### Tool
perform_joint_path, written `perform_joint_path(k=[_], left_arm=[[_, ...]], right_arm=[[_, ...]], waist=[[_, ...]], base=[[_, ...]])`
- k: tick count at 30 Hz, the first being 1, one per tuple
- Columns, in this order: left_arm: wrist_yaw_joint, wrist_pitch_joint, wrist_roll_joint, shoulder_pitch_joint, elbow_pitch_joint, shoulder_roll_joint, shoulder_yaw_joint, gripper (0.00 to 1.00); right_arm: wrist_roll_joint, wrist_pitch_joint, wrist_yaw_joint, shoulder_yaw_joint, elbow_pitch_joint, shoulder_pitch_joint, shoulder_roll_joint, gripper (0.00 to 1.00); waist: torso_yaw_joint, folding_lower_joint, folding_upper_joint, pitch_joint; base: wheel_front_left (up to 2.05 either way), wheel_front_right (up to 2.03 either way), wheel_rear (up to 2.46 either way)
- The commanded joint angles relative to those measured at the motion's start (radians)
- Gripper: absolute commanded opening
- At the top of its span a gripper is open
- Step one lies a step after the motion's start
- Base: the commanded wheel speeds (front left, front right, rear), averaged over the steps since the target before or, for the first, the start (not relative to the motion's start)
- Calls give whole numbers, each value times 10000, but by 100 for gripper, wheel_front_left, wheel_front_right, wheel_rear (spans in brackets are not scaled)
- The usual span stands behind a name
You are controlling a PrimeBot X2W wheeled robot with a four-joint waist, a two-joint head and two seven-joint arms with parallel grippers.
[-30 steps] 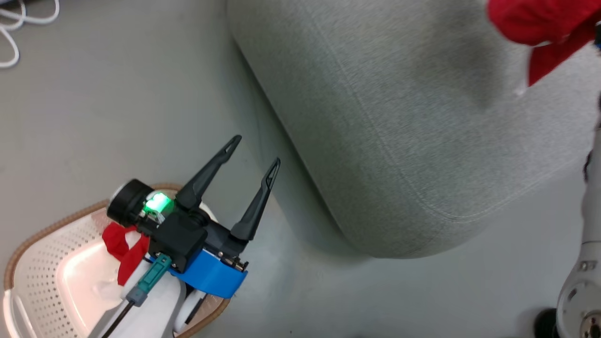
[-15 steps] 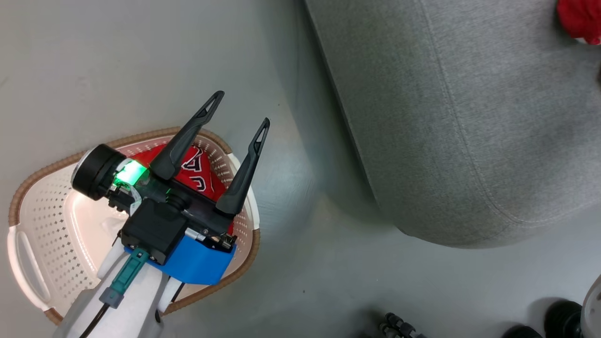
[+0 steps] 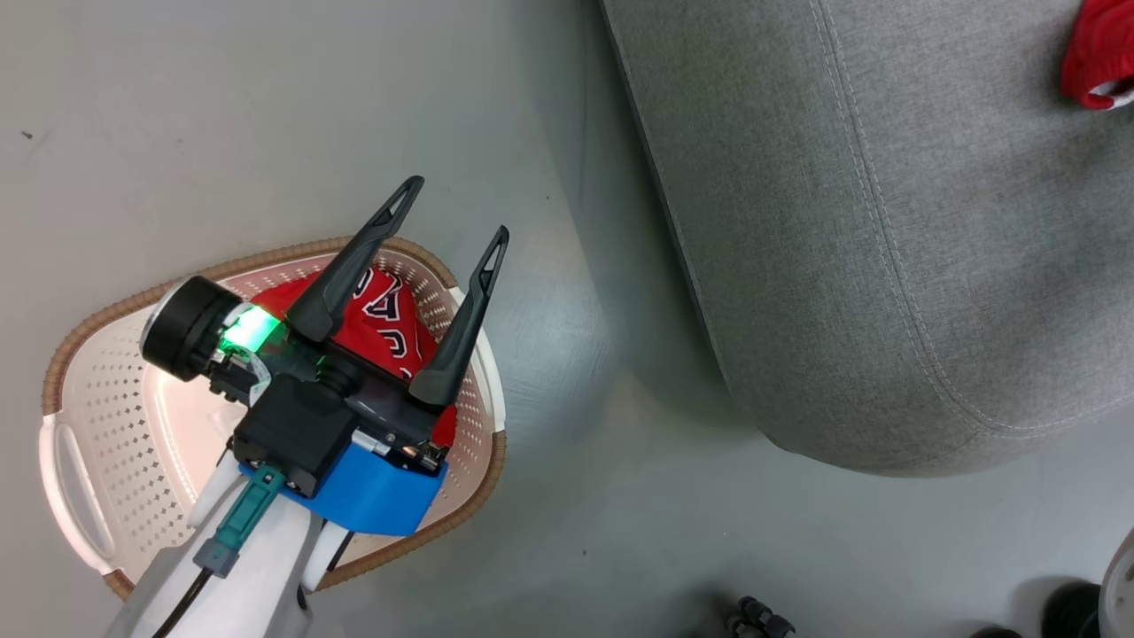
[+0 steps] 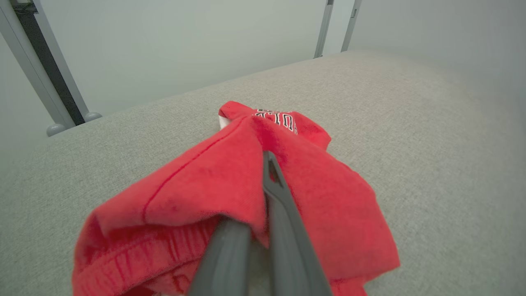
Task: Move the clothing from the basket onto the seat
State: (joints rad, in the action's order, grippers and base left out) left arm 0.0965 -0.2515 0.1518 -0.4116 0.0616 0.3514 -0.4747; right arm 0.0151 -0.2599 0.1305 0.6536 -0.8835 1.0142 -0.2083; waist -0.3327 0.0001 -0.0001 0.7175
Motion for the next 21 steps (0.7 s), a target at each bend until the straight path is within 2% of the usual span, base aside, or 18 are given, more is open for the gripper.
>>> perform_joint_path(k=[1,2,11,21], left_arm=[[-37,-57,61,-113,-64,-20,-47,100],[-32,-64,77,-121,-110,-49,-63,100],[-6,-139,423,177,-808,-420,-64,100],[113,-146,1000,631,-1404,-1264,462,100]], right_arm=[[-137,-68,5,-97,-82,-171,-112,90],[-143,-69,5,-144,-150,-212,-133,100],[-289,-67,5,-686,-345,-890,-407,100],[-151,-67,5,-1685,194,-2352,-356,100]], waist=[[24,-1,1,-97],[48,-1,1,-149],[267,-1,1,-1174],[759,-1,1,-2684]], base=[[0,0,0],[0,0,0],[0,0,0],[0,0,0]])
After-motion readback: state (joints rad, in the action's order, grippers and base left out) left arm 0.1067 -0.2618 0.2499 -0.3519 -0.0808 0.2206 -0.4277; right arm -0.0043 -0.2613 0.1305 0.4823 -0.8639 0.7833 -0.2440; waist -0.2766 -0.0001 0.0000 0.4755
